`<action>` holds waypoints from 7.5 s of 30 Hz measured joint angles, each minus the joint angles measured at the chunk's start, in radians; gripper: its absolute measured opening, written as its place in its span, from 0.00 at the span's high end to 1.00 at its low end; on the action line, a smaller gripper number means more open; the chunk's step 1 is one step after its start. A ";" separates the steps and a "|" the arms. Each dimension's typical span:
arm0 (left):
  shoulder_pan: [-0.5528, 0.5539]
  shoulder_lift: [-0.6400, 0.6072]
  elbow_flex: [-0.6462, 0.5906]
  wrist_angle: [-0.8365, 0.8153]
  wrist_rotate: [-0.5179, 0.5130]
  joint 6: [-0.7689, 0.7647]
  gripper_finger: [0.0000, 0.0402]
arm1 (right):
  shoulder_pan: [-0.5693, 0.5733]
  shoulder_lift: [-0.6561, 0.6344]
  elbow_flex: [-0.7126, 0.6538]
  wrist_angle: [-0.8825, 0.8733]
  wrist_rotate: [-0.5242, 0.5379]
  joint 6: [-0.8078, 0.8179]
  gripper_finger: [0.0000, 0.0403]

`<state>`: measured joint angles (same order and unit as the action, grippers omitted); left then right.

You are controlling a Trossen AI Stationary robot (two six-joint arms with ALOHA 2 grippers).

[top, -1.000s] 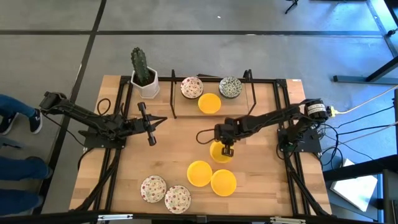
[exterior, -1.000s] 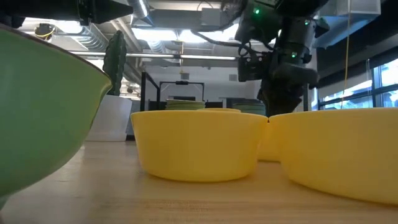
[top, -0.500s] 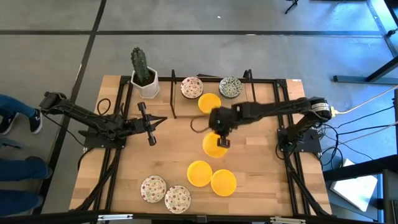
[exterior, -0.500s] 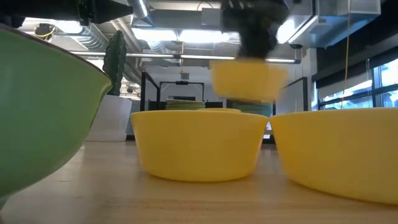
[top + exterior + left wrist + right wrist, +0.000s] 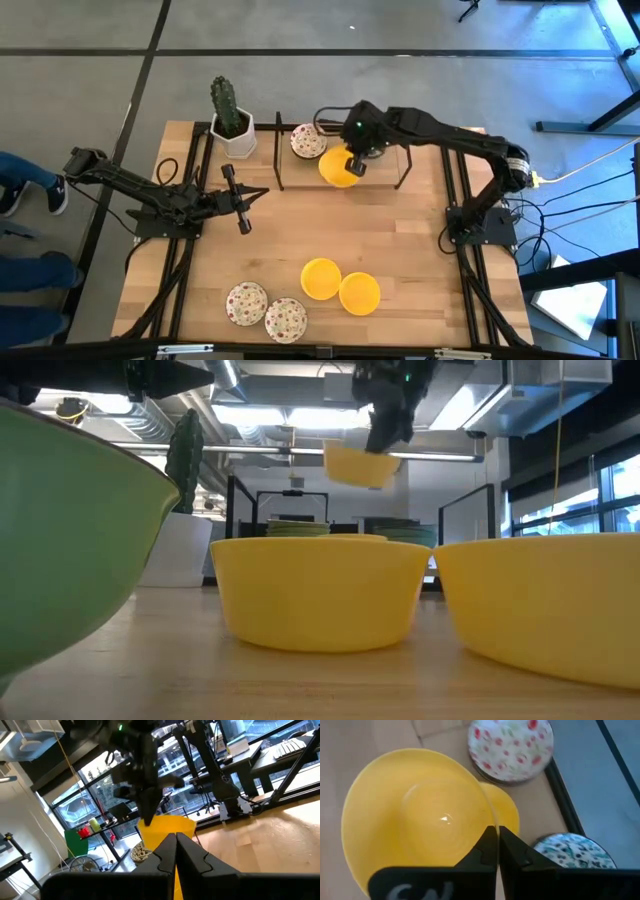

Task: Pick & Place Mini bowls
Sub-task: Stack the top right yellow bowl on top of the yellow bowls on the shelf, then stack the right yellow bowl on top of the yellow bowls on the shelf

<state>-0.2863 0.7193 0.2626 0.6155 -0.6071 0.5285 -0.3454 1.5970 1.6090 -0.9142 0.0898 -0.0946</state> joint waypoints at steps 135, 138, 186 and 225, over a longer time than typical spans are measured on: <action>0.000 0.000 0.000 -0.052 -0.003 -0.002 0.99 | 0.854 0.107 -0.044 -0.085 -0.136 0.050 0.87; 0.000 0.000 0.000 -0.052 -0.003 -0.003 0.99 | 0.851 0.107 -0.112 -0.030 -0.140 0.049 0.78; 0.000 0.000 0.000 -0.052 -0.003 -0.002 0.99 | 0.728 0.106 -0.534 0.353 -0.146 0.140 0.97; 0.000 0.000 0.000 -0.067 -0.004 0.016 0.99 | -0.133 0.050 0.050 0.021 -0.241 -0.144 0.99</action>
<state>-0.2859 0.7193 0.2623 0.5486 -0.6116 0.5449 -0.4781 1.6472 1.6592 -0.8934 -0.1516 -0.2387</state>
